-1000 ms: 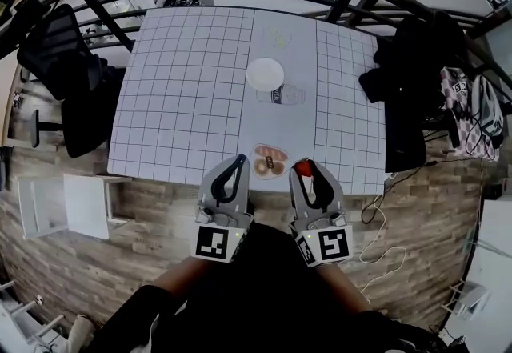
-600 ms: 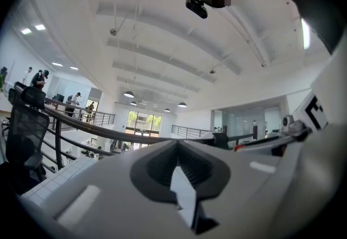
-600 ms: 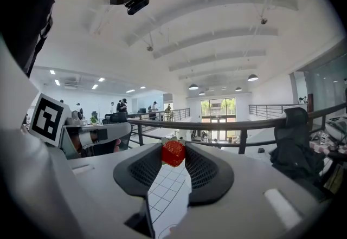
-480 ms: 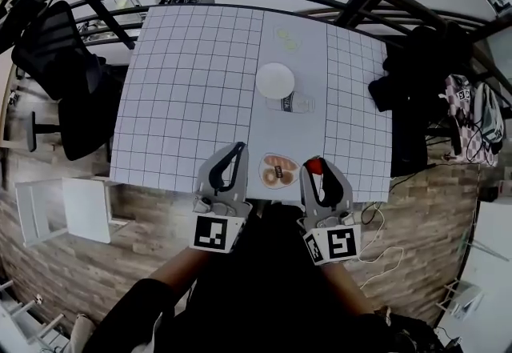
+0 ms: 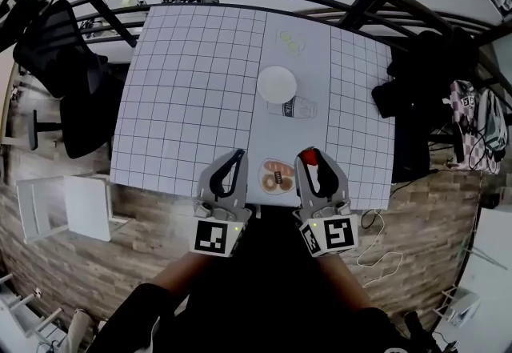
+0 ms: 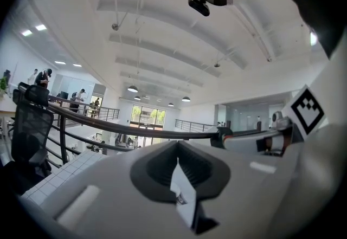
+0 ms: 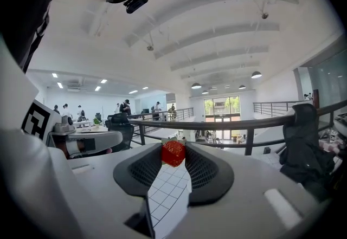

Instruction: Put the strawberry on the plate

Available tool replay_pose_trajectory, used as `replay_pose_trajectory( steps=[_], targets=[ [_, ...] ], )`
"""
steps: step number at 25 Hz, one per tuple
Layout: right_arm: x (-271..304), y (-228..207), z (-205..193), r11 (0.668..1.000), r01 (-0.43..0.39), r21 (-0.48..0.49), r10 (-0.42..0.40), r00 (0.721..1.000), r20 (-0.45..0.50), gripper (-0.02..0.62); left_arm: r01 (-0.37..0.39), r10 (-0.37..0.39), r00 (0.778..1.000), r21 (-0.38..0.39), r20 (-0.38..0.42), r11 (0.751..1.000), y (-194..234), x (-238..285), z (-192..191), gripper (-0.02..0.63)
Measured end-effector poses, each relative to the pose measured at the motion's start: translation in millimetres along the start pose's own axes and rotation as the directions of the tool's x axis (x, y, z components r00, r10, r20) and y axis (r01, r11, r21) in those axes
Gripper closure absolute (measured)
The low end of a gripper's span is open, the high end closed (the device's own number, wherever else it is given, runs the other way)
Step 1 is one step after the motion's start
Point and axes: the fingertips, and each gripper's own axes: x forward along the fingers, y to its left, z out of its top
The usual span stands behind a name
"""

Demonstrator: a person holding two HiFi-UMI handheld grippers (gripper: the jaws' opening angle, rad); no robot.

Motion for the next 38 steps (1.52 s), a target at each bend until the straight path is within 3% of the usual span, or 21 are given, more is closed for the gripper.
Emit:
replay_pose_trajectory(
  steps=[11, 19, 26, 38],
  targets=[
    [79, -28, -24, 0.995, -0.1, 0.022, 0.101, 0.991, -0.083, 0.466, -0.014, 0.013, 1.0, -0.018, -0.026, 1.0, 2, 55, -10, 0.597],
    [133, -58, -48, 0.989, -0.15, 0.01, 0.149, 0.975, -0.163, 0.466, -0.038, 0.036, 0.993, -0.018, -0.111, 0.999, 6, 109, -42, 0.597],
    [167, -79, -72, 0.982, -0.186, 0.027, 0.187, 0.951, -0.247, 0.465, -0.019, 0.013, 0.989, -0.042, -0.148, 0.999, 1, 148, -63, 0.597],
    [218, -92, -138, 0.972, -0.234, 0.025, 0.226, 0.9, -0.373, 0.465, -0.059, 0.042, 0.977, -0.079, -0.207, 0.995, 11, 178, -94, 0.597]
  ],
)
